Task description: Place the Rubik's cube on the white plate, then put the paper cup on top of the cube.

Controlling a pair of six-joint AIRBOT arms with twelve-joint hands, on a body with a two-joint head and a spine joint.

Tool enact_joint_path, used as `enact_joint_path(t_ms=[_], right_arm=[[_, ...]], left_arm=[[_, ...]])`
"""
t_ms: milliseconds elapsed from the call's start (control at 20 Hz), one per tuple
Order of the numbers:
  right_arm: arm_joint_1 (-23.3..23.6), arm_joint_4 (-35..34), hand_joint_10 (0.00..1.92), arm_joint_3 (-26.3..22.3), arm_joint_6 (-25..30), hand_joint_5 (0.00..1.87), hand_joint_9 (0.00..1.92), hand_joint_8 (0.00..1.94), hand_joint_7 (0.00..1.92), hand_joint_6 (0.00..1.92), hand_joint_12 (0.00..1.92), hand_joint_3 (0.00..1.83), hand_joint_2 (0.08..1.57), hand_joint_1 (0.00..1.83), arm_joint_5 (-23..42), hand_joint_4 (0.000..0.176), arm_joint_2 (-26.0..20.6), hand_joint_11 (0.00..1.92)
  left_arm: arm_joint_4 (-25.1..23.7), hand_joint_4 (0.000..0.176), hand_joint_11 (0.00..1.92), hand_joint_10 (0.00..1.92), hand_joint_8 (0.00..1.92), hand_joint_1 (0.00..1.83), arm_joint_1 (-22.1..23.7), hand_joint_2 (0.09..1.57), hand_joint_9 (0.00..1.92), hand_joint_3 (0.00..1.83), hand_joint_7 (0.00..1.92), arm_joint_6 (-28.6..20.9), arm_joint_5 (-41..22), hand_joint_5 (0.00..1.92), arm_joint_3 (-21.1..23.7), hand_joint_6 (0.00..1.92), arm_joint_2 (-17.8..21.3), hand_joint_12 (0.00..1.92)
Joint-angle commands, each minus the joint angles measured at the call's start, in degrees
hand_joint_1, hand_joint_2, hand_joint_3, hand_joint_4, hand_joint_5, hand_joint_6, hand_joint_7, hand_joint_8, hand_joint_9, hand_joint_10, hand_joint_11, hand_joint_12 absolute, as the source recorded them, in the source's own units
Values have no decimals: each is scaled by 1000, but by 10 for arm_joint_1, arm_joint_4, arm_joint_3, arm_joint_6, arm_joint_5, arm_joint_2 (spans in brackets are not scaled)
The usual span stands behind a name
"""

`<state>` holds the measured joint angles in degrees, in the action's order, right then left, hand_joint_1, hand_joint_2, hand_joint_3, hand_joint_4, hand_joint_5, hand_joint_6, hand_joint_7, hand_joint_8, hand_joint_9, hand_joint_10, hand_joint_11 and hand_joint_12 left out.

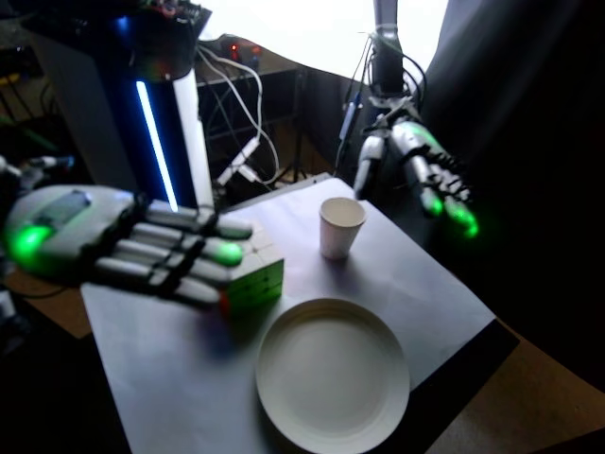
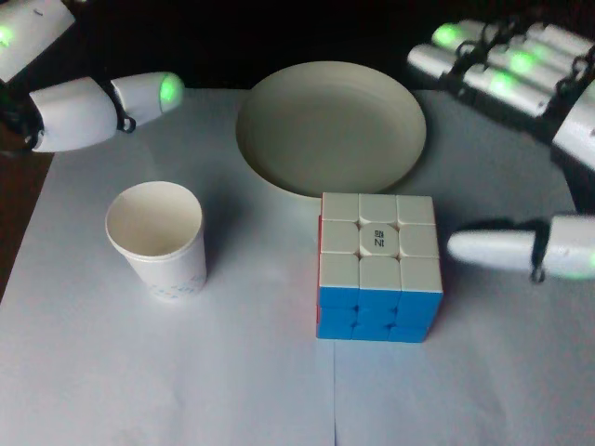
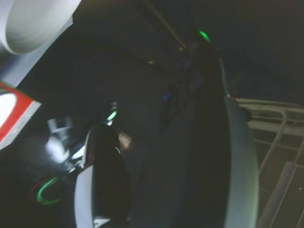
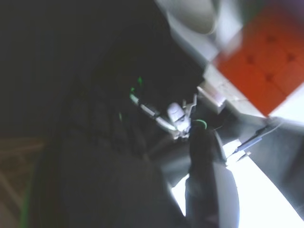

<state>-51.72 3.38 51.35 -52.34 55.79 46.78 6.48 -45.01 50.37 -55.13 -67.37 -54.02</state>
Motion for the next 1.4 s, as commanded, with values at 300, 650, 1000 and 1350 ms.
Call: enact_joint_path(t_ms=[300,650,1000,1350], right_arm=[[-10,15,0,51,44,0,0,0,0,0,714,4,936,661,24,71,93,0],[1,-5,0,93,45,0,0,0,0,0,0,6,977,653,-20,54,160,0],[1,-8,1913,82,55,417,604,1839,595,1578,1921,5,1383,1152,15,0,158,579],[1,-8,1921,65,55,451,696,1777,558,1709,1921,0,1394,1103,67,0,138,575]], left_arm=[[9,89,0,0,0,317,4,1223,0,0,6,-1,-70,84,-4,1,1,390],[12,96,0,0,0,306,2,1215,0,0,2,-1,-69,87,-3,1,0,331],[15,97,0,0,2,322,-1,1224,0,1,12,-1,-70,102,-3,1,-1,312],[16,116,0,3,1,290,-3,1224,14,0,12,-1,-71,96,-3,0,-1,476]])
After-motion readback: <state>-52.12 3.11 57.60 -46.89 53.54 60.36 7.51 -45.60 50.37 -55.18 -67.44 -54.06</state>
